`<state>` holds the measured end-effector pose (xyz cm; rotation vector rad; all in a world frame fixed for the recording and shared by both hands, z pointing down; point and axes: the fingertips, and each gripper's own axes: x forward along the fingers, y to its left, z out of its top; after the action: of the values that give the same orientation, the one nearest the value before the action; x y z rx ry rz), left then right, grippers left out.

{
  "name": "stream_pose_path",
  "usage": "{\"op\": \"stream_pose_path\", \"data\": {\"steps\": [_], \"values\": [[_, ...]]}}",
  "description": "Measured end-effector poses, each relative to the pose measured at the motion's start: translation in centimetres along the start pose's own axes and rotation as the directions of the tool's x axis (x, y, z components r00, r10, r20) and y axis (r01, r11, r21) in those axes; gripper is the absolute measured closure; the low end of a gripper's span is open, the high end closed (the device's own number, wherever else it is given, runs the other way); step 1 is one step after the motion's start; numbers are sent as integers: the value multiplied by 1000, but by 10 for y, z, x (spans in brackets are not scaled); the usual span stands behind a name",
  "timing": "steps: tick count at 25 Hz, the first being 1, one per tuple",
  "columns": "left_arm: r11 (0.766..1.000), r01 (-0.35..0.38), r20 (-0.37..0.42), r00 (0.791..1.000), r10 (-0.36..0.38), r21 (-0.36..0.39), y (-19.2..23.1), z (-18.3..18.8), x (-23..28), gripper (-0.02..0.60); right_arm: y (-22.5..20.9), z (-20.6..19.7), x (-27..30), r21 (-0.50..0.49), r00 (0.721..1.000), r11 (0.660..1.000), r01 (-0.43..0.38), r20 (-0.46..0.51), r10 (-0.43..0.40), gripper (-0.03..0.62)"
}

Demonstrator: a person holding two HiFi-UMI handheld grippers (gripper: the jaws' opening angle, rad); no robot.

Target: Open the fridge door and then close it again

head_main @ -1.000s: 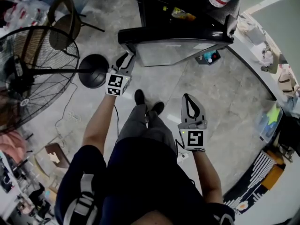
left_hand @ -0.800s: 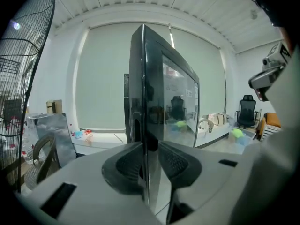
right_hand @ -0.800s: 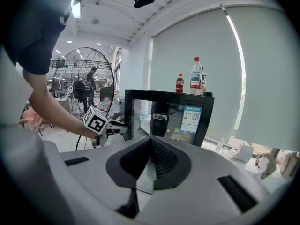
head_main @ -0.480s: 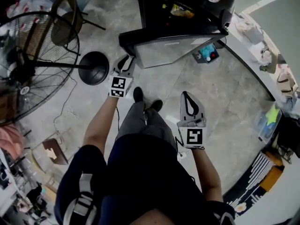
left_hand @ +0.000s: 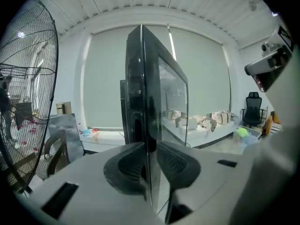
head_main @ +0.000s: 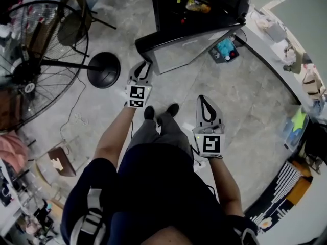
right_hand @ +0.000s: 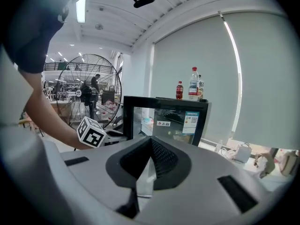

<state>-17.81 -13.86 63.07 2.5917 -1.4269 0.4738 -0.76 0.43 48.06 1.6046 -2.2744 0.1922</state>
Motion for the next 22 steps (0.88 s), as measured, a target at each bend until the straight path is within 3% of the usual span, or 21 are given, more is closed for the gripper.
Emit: {"op": "stream_pose_path", "data": {"steps": [22], "values": [[994, 104, -25, 994, -103, 43, -57, -13, -42, 517, 53, 3, -50, 16, 977, 977, 212, -15, -211, 576]]}}
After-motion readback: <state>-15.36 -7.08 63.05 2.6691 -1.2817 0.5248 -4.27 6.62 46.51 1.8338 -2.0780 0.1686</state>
